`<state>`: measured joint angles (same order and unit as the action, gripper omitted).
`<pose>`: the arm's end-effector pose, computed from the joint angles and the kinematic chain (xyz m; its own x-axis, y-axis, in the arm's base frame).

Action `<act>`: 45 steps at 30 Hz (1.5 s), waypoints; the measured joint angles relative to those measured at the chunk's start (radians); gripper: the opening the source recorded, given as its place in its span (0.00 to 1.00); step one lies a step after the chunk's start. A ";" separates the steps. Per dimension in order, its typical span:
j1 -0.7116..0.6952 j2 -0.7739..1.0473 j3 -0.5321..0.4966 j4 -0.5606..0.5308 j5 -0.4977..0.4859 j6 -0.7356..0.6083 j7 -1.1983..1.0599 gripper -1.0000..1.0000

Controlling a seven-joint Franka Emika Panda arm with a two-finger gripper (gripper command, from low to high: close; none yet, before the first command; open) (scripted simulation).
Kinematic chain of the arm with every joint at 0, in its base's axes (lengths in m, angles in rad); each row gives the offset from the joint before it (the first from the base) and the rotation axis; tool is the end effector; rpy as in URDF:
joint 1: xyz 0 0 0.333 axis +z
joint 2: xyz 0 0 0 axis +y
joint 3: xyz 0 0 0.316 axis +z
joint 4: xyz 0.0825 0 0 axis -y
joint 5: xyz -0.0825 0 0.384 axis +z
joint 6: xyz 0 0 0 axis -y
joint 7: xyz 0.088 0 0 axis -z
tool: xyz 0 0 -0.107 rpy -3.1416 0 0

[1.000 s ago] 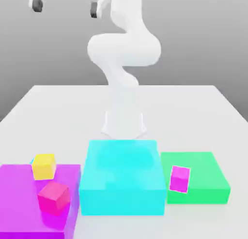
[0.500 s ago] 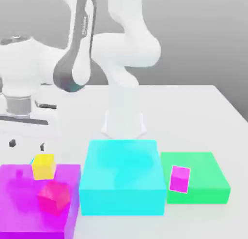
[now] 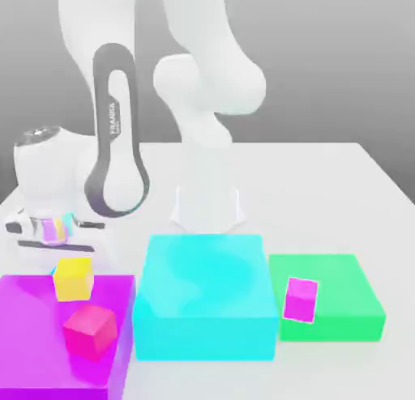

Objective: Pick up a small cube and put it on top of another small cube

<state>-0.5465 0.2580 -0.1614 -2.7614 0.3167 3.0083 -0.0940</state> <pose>0.2648 -0.2644 0.1403 0.6036 -0.7973 -0.0014 -0.7973 -0.6036 -0.0001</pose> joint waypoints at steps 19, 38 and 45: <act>0.248 -0.389 0.106 0.104 -0.455 -0.393 0.472 0.00; 0.602 -0.481 0.471 0.093 -0.221 -0.547 0.851 0.00; 0.601 -0.324 0.483 0.060 -0.276 -0.370 0.916 1.00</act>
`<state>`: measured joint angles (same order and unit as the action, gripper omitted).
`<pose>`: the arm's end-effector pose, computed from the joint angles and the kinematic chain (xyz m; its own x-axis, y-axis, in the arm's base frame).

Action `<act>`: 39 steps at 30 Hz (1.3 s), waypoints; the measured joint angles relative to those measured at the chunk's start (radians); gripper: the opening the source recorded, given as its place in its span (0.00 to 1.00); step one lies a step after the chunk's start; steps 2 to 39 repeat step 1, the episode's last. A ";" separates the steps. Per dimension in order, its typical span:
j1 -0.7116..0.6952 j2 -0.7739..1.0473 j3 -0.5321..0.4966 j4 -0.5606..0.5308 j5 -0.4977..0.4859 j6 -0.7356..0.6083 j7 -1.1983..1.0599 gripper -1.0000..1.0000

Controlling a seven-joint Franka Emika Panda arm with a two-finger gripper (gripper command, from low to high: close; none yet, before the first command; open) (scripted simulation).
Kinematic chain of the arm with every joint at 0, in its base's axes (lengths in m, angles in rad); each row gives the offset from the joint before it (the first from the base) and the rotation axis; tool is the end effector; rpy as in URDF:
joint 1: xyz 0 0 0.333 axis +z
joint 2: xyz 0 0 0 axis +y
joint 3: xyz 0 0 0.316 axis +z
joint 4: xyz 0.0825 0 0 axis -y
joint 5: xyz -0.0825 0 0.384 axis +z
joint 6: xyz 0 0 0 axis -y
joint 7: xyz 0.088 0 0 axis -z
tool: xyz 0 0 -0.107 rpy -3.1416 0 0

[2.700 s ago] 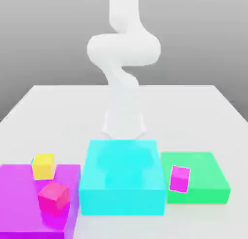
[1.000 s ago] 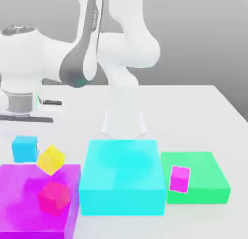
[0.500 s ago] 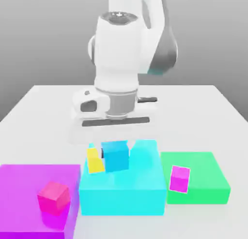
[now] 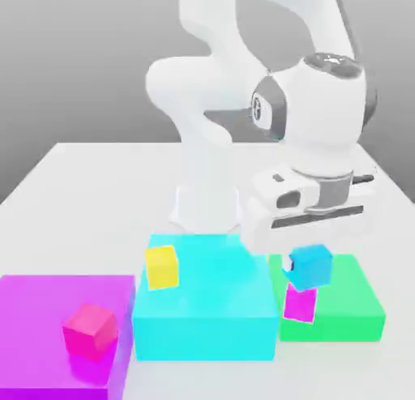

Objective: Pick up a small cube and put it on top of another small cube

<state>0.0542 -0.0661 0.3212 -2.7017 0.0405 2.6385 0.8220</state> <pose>0.3805 0.1467 0.2498 0.8857 -0.4642 0.0009 -0.4642 -0.8857 0.0010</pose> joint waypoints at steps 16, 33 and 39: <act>0.000 0.000 0.000 0.000 0.000 0.000 0.000 1.00; 0.000 0.000 0.000 0.000 0.000 0.000 0.000 1.00; 0.000 0.000 0.000 0.000 0.000 0.000 0.000 1.00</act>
